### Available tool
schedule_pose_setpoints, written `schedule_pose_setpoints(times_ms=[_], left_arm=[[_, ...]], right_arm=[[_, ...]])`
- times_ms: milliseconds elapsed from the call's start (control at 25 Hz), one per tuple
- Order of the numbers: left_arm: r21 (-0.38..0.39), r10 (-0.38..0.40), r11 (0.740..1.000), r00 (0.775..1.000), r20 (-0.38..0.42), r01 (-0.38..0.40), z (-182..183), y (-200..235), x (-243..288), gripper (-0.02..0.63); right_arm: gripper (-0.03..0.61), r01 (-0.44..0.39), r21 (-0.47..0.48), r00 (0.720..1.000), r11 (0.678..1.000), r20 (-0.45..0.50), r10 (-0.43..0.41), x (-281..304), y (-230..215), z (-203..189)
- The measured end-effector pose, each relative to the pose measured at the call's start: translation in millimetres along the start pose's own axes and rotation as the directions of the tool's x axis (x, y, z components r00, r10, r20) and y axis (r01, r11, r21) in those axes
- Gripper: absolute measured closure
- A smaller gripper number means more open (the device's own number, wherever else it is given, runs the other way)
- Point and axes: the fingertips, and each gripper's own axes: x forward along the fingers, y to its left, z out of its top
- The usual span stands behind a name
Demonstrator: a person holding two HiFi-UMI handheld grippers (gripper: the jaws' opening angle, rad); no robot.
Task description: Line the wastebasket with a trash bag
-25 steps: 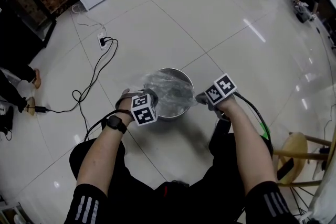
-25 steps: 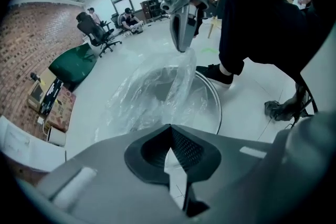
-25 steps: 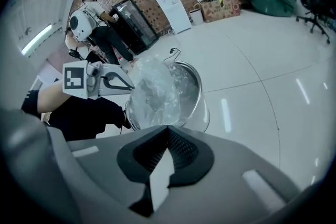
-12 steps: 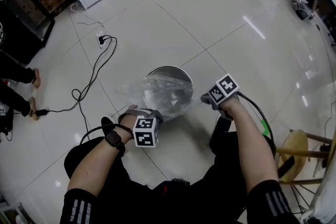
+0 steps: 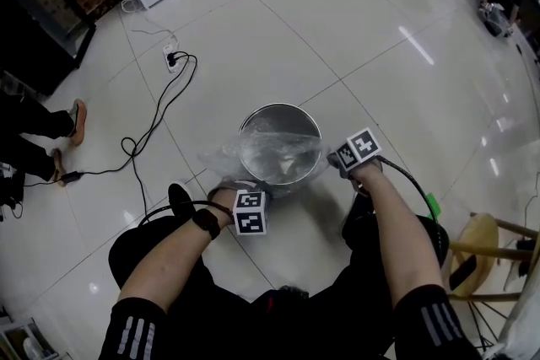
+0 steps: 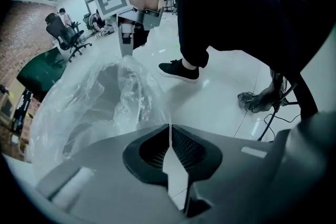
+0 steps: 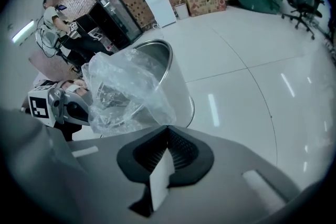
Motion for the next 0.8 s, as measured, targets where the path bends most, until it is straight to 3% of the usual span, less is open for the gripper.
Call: schedule_pose_setpoints(times_ms=[200, 400, 640, 760, 800], left_arm=[[-0.020, -0.020, 1.000, 0.999, -0.042, 0.020, -15.1, -3.1, 20.1, 0.587], [-0.037, -0.073, 0.997, 0.997, -0.023, 0.072, -9.3, -11.1, 9.1, 0.500], [0.001, -0.200, 0.980, 0.980, -0.016, 0.200, -3.8, -37.1, -51.3, 0.492], [-0.042, -0.216, 0.975, 0.975, 0.054, 0.218, 11.5, -28.1, -99.0, 0.497], [-0.069, -0.204, 0.975, 0.975, 0.085, 0.211, 16.2, -19.2, -115.1, 0.497]], right_arm=[[0.571, 0.018, -0.056, 0.998, 0.998, 0.060, -0.015, 10.6, -2.3, 6.5], [0.571, 0.026, -0.094, 0.998, 0.995, 0.062, -0.020, 13.4, 0.0, 7.0], [0.562, -0.005, -0.087, 1.000, 0.996, 0.026, 0.008, 8.0, 0.4, -3.5], [0.465, -0.022, -0.093, 1.000, 0.995, 0.003, 0.022, 2.6, 1.9, -12.4], [0.463, -0.024, -0.107, 1.000, 0.994, -0.006, 0.023, -1.6, 3.1, -14.7]])
